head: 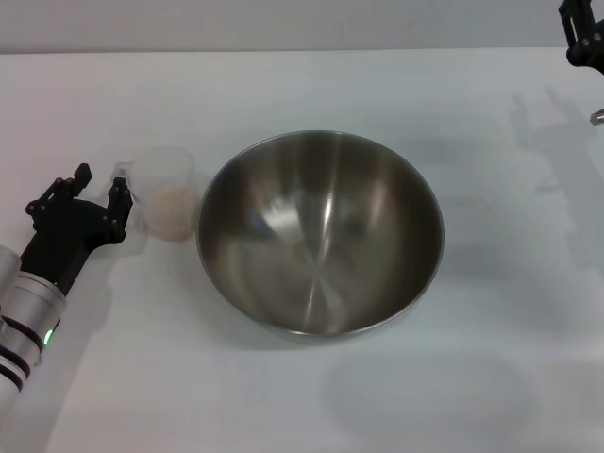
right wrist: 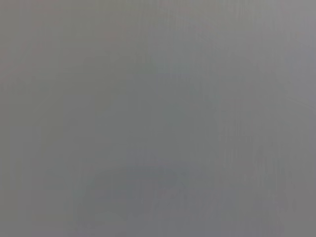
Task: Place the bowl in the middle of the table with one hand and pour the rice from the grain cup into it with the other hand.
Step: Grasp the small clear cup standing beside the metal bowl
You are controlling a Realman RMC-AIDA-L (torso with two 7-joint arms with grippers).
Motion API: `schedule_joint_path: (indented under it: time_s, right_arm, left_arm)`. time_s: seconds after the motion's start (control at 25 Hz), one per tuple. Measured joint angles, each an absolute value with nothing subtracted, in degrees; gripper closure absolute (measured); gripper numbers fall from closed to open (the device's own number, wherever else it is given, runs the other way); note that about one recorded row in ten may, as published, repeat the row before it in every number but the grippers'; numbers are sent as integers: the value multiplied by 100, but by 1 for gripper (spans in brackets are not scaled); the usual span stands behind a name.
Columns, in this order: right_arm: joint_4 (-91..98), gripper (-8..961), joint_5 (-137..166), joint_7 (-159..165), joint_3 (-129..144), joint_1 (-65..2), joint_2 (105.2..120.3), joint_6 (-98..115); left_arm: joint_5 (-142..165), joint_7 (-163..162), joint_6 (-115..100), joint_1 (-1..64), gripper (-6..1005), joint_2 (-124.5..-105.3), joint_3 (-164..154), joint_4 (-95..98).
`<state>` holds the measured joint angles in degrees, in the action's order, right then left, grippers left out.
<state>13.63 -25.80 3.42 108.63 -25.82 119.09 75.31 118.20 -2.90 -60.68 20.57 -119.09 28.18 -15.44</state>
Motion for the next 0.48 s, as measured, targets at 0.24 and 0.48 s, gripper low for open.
schedule_joint_path:
  time_s: [0.24,0.48]
  right_arm:
    - [1364,484,-2585,343,10863,-2602,11909,7523]
    - [1354,484,-2585,342,10863,-2602,11909,7515]
  left_arm:
    - [11839,-305,-6075,2085,637,-11909,2802,-1560]
    - [11831,-348,-6050,2140,874,-11909,2800,-1634]
